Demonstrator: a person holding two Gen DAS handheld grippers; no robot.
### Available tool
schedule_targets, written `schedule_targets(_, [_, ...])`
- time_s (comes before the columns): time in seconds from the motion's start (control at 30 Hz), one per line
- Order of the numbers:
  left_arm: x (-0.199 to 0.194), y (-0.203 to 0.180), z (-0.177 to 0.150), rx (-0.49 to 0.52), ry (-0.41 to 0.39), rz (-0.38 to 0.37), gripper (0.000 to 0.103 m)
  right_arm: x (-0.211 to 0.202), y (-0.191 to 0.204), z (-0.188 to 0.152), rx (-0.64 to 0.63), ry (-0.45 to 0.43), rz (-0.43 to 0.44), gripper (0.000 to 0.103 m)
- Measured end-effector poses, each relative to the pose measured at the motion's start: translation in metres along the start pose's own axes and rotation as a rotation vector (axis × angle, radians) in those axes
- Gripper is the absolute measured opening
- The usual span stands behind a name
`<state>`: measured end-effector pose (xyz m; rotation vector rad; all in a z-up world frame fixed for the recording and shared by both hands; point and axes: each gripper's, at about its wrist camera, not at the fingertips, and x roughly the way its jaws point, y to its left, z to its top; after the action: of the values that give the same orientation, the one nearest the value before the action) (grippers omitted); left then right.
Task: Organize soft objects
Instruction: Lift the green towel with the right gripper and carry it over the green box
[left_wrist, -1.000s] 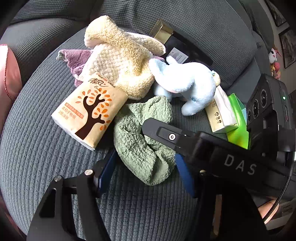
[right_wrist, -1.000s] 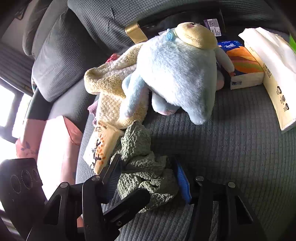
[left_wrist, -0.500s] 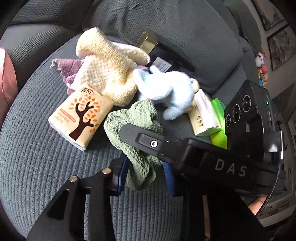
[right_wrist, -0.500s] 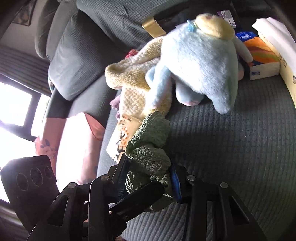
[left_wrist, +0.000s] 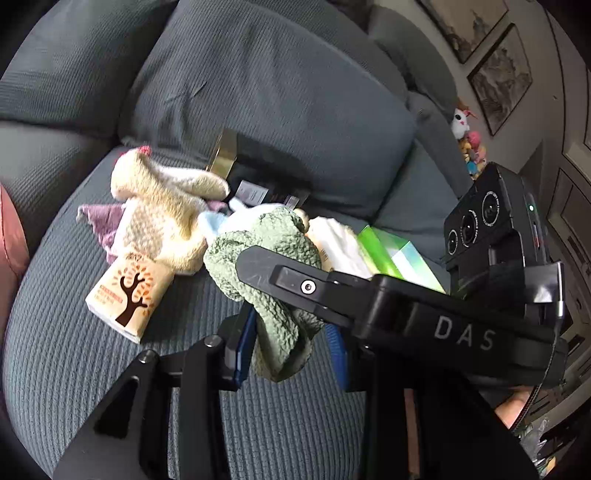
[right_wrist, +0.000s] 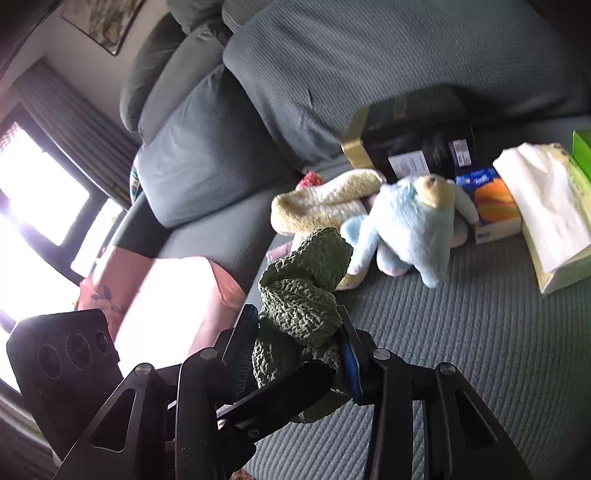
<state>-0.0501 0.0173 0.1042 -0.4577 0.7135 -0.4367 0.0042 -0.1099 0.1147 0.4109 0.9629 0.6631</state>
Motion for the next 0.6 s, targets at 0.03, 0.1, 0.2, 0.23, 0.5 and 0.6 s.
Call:
schedule_targets(0.03, [-0.003,-0.003,0.001,0.013,-0.023,-0.001,0.032,-0.004,0.002,0.0,-0.007,-0.011,-0.001,0.044])
schedule_targets(0.1, [-0.007,-0.007,0.002,0.033,-0.052,-0.005,0.032,-0.014,0.006,0.0,-0.033,-0.047,-0.006,0.044])
schedule_targets(0.2, [-0.013,-0.011,0.002,0.048,-0.08,-0.026,0.032,-0.025,0.013,-0.002,-0.07,-0.082,-0.022,0.044])
schedule_targets(0.23, [-0.014,-0.013,0.002,0.055,-0.091,-0.029,0.032,-0.027,0.015,-0.002,-0.077,-0.09,-0.024,0.044])
schedule_targets(0.5, [-0.019,-0.02,0.002,0.086,-0.126,-0.049,0.032,-0.042,0.021,-0.002,-0.121,-0.134,-0.044,0.044])
schedule_targets(0.6, [-0.019,-0.022,0.002,0.094,-0.129,-0.061,0.032,-0.046,0.022,-0.003,-0.132,-0.143,-0.065,0.044])
